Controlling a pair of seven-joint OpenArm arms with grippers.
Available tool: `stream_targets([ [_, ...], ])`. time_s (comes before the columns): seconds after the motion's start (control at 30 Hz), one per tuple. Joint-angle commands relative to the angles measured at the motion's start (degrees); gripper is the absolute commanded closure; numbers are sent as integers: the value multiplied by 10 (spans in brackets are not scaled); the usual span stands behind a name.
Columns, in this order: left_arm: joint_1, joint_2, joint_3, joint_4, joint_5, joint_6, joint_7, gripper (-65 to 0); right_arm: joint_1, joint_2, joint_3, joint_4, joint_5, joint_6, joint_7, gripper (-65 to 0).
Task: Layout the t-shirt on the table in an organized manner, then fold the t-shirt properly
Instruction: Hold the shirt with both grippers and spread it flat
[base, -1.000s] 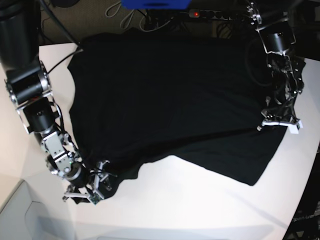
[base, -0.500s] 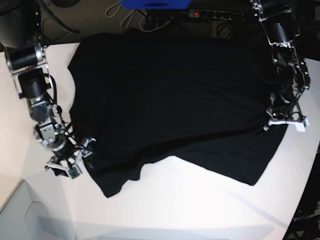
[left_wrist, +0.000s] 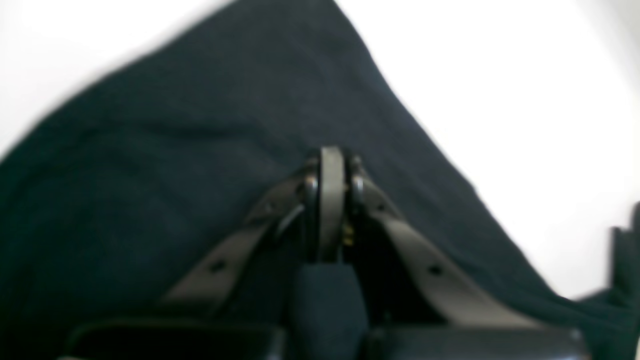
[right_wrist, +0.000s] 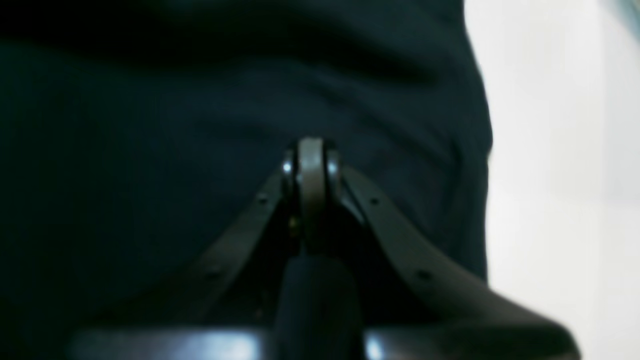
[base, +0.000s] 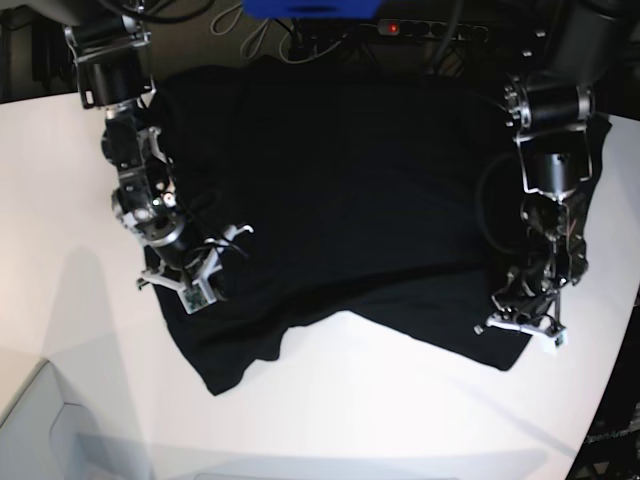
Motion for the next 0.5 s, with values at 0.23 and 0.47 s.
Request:
stream_targets([
  [0.23, -55, -25, 68, -174, 65, 2, -159, -2, -14, 8, 5, -3, 0, -4, 5, 0],
  [0.47, -32, -58, 67, -198, 78, 2, -197, -2, 8, 12, 5, -88, 0, -4, 7, 0],
])
